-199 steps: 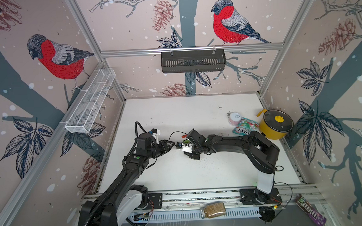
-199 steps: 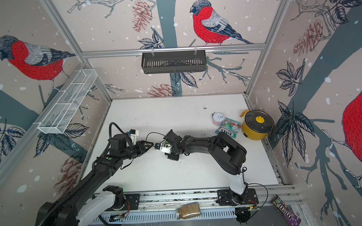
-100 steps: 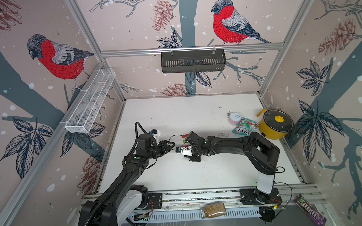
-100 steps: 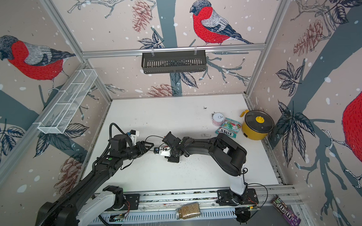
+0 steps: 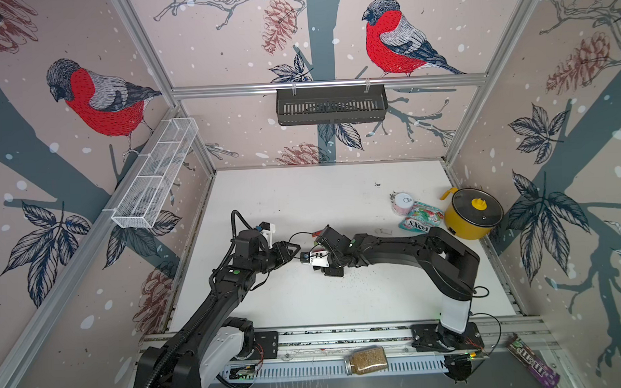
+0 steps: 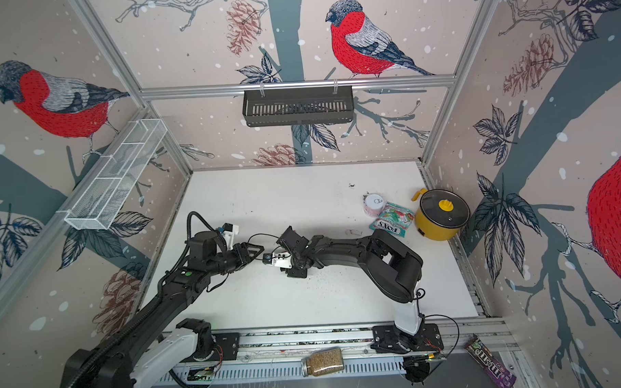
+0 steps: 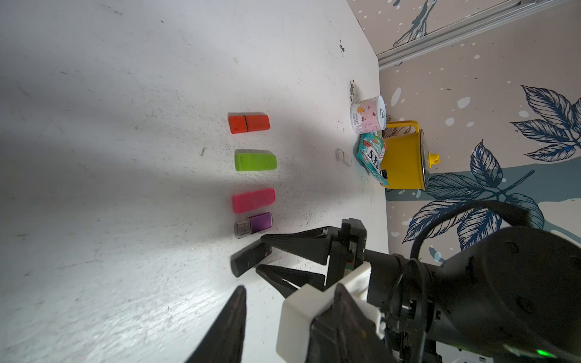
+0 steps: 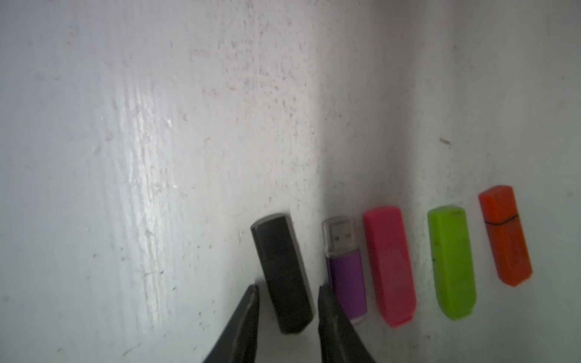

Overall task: Close the usb drive cover
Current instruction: Place the USB drive at the center of the board, then pick up the cover from the center of the board.

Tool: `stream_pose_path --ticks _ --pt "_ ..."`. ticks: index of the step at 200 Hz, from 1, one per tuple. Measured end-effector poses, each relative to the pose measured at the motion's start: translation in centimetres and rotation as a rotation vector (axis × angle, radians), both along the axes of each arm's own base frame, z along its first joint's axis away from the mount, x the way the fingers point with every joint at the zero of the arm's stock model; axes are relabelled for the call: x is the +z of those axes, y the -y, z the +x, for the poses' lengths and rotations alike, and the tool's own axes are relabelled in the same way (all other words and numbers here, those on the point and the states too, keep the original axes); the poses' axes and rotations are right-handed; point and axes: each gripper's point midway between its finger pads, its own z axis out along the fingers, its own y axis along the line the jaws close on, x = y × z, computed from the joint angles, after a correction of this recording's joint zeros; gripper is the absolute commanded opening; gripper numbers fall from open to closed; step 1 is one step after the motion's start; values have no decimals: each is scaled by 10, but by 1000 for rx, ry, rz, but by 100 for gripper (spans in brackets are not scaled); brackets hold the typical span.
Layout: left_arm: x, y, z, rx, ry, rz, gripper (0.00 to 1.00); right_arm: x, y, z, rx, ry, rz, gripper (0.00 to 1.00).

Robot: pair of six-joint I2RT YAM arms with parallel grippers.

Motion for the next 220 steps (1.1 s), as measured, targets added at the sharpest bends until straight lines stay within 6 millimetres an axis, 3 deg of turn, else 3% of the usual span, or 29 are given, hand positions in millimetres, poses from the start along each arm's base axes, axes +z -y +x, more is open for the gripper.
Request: stream_pose_path --ticks 26,51,86,119,155,220 --pt "3 0 0 -3 11 -5 46 20 7 6 -19 38 27 43" --pt "6 2 -1 -13 19 -18 47 42 30 23 -71 83 63 53" --pt "5 8 1 -44 15 -41 47 61 85 58 -191 146 94 57" --pt "5 13 4 -64 18 -59 48 69 150 106 -346 189 79 58" --pt "0 20 8 -98 -9 -59 48 69 205 136 -434 206 46 58" --pt "-2 51 28 -211 -9 -22 48 41 244 149 -312 207 -95 55"
